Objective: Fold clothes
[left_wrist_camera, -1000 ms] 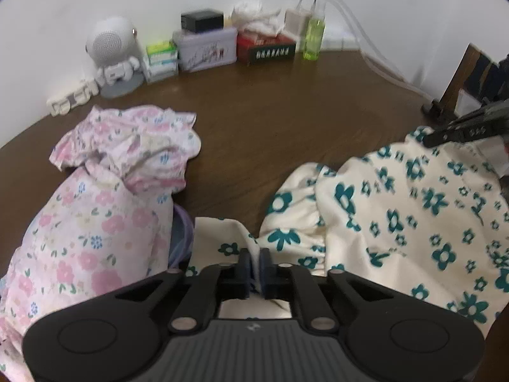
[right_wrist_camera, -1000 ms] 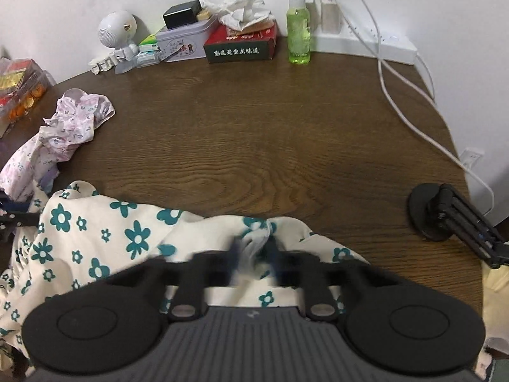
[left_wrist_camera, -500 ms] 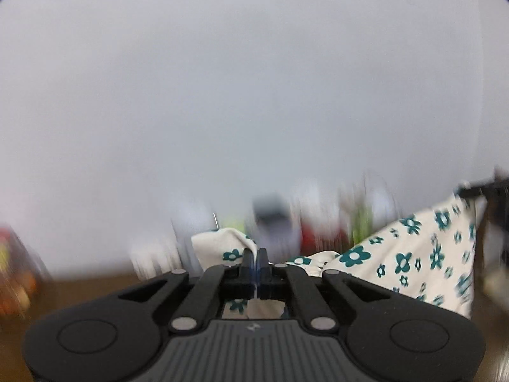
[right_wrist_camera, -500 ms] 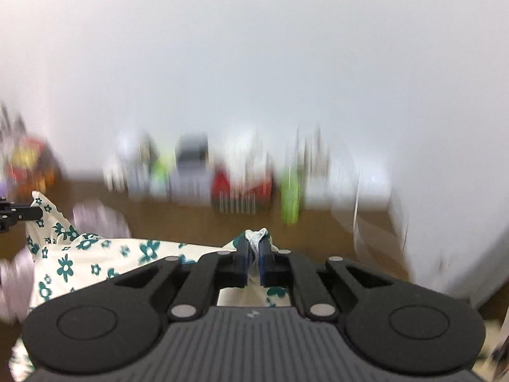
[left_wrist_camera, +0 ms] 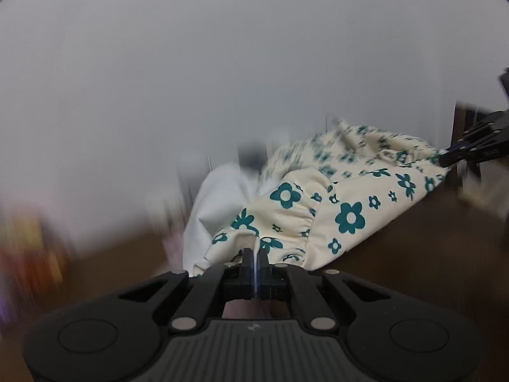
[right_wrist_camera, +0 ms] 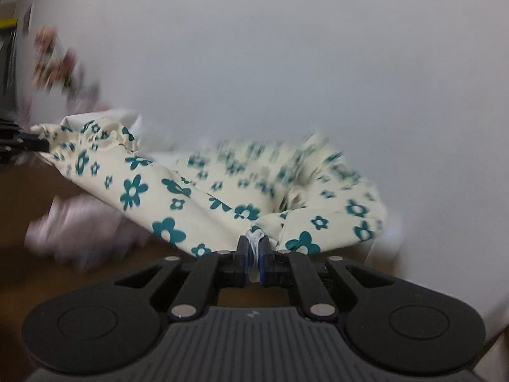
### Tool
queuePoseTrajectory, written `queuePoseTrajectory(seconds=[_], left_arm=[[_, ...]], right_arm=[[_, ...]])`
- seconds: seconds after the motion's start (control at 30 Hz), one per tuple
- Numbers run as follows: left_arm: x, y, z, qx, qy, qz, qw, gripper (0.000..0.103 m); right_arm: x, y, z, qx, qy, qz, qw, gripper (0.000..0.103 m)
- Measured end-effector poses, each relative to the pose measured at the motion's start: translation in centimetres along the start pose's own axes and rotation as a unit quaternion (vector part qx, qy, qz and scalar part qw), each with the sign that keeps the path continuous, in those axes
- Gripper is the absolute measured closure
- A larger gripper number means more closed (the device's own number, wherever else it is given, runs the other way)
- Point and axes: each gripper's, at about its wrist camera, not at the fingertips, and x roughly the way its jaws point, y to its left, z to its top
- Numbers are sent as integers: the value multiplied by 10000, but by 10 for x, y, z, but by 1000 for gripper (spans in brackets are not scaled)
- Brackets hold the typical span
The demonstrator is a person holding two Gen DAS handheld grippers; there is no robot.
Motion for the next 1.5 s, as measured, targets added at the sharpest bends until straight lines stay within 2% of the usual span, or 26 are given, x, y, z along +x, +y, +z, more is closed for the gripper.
queuePoseTrajectory(seconds=[0.13,0.23,0.27,0.3,0.33,0.4,0.47,0.5,0.57,0.67,0.73,0.8,0.9,0.93,0.97,1.0,1.07,1.13,1.23,1.27,1.3,1.37,1.4,1.43,1.5], left_arm=[[29,-15,-65,-616,870,-414,9934,103],[30,-12,-77,-655,1041,-540,9909,102],[31,-10,-74,-599,1098,-566,9905,98],[33,-8,-71,-541,1156,-590,9901,94],[31,-6,-66,-531,1134,-580,9904,89],[21,2,-58,-544,866,-636,9927,75],[8,6,-49,-533,582,-694,9945,50],[6,5,-41,-467,435,-760,9951,47],[12,-4,-23,-252,317,-895,9952,47],[33,-27,-8,207,410,-1165,9921,46],[50,-43,-6,563,589,-1296,9882,46],[67,-55,-9,895,821,-1311,9839,46],[87,-61,-20,1124,1151,-1190,9798,47],[92,-60,-24,1132,1264,-1157,9787,57],[95,-57,-28,1087,1345,-1161,9781,88],[98,-54,-31,989,1455,-1219,9768,102],[94,-48,-37,791,1473,-1293,9774,100],[82,-46,-40,727,1371,-1338,9788,100],[61,-45,-45,631,1230,-1351,9811,100],[55,-45,-46,618,1191,-1325,9821,100],[48,-45,-47,614,1151,-1321,9826,100],[36,-45,-48,589,1090,-1310,9836,100],[33,-45,-49,555,1083,-1284,9842,100],[30,-44,-51,520,1076,-1257,9848,100],[24,-43,-54,449,1062,-1203,9860,100]], right_arm=[[36,17,-82,494,910,447,9936,98],[42,28,-115,740,1151,549,9891,96],[42,29,-121,812,1192,563,9879,95],[37,30,-123,918,1169,582,9872,87],[31,30,-123,1029,1136,602,9864,73],[21,26,-119,1203,987,605,9860,56],[12,17,-109,1309,697,525,9875,50],[11,11,-105,1363,578,452,9879,44],[15,0,-95,1439,499,244,9880,41],[35,-6,-86,1464,674,244,9866,42],[49,2,-85,1287,886,432,9868,42],[57,19,-89,903,1073,561,9885,43],[62,38,-97,452,1268,661,9887,43],[62,42,-100,333,1309,638,9888,43],[61,45,-103,215,1347,607,9888,44],[60,46,-106,140,1384,527,9889,47],[58,41,-112,203,1452,333,9886,59],[57,29,-115,525,1499,338,9867,82],[48,14,-120,944,1462,460,9837,92],[44,12,-121,1044,1440,526,9827,92],[40,11,-122,1129,1435,673,9809,92],[33,9,-122,1274,1411,949,9772,84],[29,7,-121,1332,1335,928,9777,65],[24,4,-120,1328,1247,731,9805,49],[19,-4,-118,1230,1120,193,9859,47]])
